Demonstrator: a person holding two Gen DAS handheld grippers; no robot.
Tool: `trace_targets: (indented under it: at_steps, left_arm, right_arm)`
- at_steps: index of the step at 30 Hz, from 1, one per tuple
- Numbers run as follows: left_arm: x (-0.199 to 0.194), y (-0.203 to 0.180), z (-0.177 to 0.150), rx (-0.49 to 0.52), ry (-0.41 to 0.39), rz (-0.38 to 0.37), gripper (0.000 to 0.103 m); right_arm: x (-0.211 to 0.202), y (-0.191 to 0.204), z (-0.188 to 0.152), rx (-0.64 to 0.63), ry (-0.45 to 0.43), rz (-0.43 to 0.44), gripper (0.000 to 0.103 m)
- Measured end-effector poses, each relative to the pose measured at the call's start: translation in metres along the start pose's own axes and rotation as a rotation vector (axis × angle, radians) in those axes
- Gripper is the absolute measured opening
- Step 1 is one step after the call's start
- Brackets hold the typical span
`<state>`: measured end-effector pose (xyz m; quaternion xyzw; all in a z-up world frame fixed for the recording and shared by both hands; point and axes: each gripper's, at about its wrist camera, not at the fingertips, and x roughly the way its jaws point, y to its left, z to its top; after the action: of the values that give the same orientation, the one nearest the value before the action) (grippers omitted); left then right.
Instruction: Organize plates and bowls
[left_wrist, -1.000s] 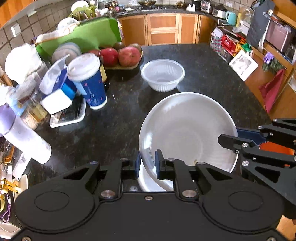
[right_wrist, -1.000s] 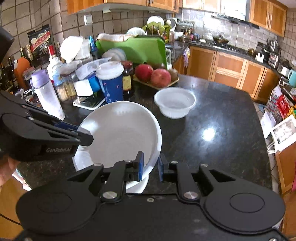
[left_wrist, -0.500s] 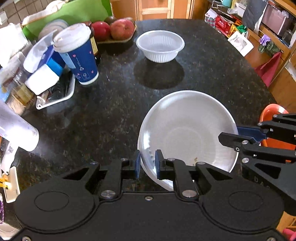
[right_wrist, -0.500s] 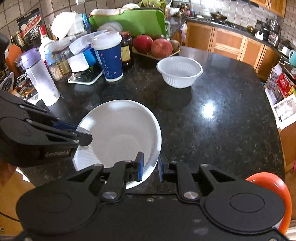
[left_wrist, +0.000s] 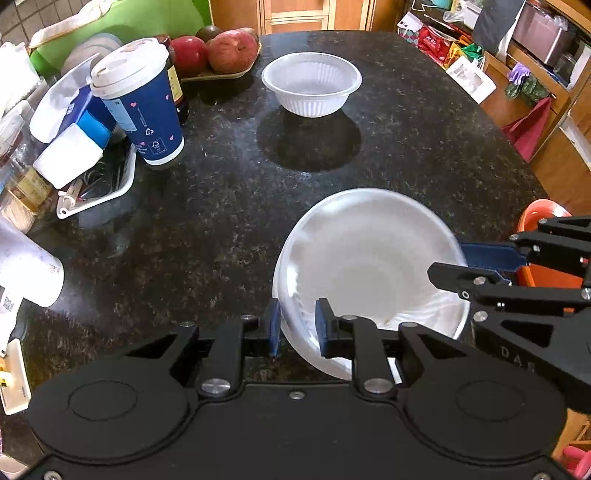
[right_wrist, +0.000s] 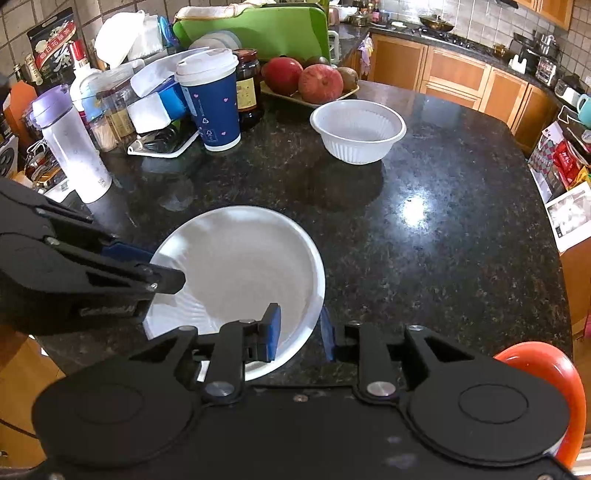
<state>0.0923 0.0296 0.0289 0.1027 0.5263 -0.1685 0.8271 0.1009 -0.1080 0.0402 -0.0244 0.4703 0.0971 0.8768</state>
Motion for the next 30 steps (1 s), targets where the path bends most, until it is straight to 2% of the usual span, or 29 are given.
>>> trace_targets:
  at_steps: [17, 24, 27, 30]
  left_arm:
    - [-0.007, 0.006, -0.004, -0.009, -0.017, -0.019, 0.03]
    - [-0.018, 0.006, -0.007, -0.001, -0.056, -0.014, 0.03]
    - [-0.025, 0.006, -0.007, 0.003, -0.088, -0.004, 0.031]
    - [-0.032, 0.008, -0.004, 0.001, -0.132, 0.003, 0.031]
  right_arm:
    - [-0.006, -0.003, 0.002, 0.032, -0.038, -0.004, 0.029]
    - [-0.012, -0.003, 0.001, 0.044, -0.059, -0.002, 0.029]
    - [-0.016, -0.005, 0.001, 0.055, -0.068, 0.004, 0.032]
    - [-0.025, -0.007, 0.0, 0.062, -0.115, -0.009, 0.038]
